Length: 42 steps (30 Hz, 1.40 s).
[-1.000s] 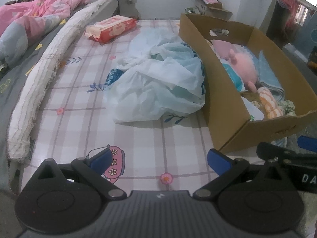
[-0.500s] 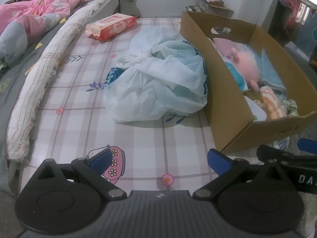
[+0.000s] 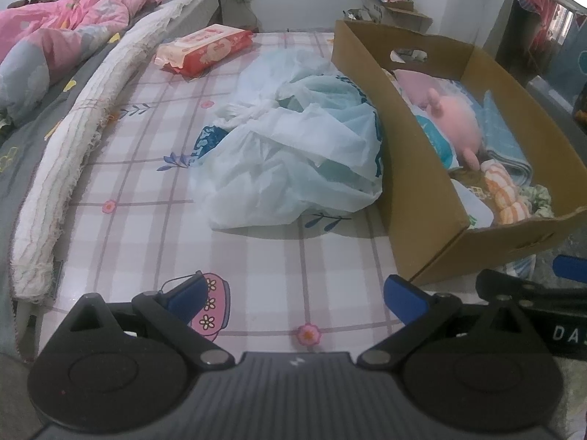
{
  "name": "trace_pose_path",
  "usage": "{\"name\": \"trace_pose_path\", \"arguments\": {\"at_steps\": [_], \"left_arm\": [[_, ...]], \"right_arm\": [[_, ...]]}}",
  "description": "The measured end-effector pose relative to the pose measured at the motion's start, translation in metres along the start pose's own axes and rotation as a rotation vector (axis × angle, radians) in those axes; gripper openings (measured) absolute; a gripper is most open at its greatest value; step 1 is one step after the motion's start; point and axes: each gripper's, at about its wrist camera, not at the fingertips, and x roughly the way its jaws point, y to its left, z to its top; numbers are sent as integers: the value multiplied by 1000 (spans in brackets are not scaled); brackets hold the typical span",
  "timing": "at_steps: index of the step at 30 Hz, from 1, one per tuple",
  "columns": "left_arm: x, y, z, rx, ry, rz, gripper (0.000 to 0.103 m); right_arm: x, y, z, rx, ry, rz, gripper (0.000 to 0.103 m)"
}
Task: Organize soft objects
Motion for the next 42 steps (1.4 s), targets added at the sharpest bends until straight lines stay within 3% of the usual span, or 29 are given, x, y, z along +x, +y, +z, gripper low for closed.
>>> {"name": "trace_pose_path", "arguments": {"at_steps": [42], "left_arm": [[12, -4, 2, -7, 68, -34, 101]], "right_arm": [[3, 0, 3, -30, 42, -41, 102]]}}
